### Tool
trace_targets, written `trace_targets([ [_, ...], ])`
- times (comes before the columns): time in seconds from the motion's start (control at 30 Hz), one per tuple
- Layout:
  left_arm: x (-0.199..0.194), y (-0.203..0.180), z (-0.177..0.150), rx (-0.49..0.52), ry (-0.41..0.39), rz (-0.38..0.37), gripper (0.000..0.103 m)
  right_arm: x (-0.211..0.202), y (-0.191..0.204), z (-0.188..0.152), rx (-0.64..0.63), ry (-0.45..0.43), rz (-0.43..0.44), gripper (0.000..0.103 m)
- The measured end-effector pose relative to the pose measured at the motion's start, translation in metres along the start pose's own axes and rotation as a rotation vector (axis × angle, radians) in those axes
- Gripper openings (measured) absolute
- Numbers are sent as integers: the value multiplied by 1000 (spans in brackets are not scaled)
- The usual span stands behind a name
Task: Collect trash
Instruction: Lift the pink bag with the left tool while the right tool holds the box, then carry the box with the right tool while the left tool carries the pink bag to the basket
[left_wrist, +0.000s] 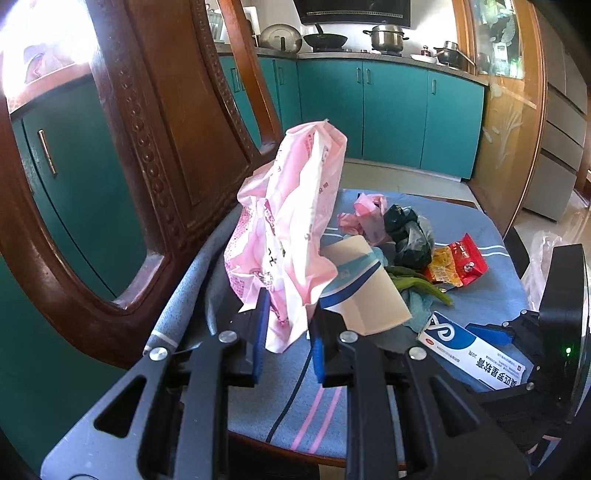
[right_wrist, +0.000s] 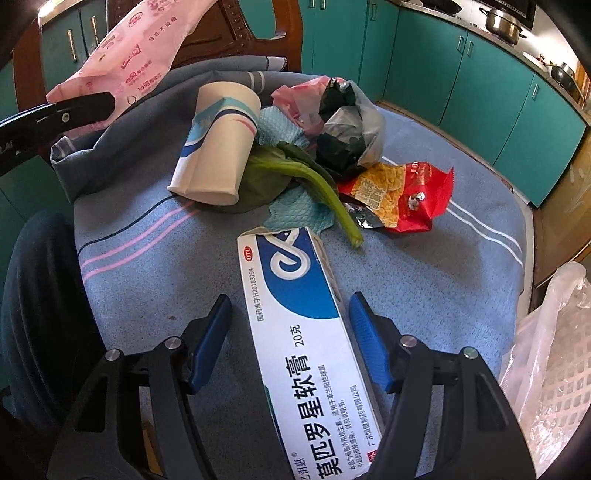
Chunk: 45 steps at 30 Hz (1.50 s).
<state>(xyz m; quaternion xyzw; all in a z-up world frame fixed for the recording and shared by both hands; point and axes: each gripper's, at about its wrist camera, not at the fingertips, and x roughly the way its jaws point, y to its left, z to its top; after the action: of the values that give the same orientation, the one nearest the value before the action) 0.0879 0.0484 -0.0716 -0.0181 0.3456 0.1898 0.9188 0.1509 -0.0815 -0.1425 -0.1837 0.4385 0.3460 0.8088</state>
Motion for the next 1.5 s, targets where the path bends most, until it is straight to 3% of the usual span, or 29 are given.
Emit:
trace_targets([
  [0.17,1,4,-1,-3,0,-1,22,-2,-8,2,30,-5,-6,48],
  [0.93,-7,-4,2,21,-31,-30,22,-25,-19,9,102,-89,5,48],
  [1.2,-9,-9,2,31,-33,-51,22,-71,-35,14,167,-253,84,48],
  [1.4,-10,-35,5,70,-43,-108,22,-127,-82,5,305,-398,119,48],
  [1.47,-11,-48,7,90,-49,-134,22,-143,-99,-4,346,-425,62,48],
  [1.5,-11,-54,8,97,-49,-149,22,-150,-110,-11,364,-430,-10,48],
])
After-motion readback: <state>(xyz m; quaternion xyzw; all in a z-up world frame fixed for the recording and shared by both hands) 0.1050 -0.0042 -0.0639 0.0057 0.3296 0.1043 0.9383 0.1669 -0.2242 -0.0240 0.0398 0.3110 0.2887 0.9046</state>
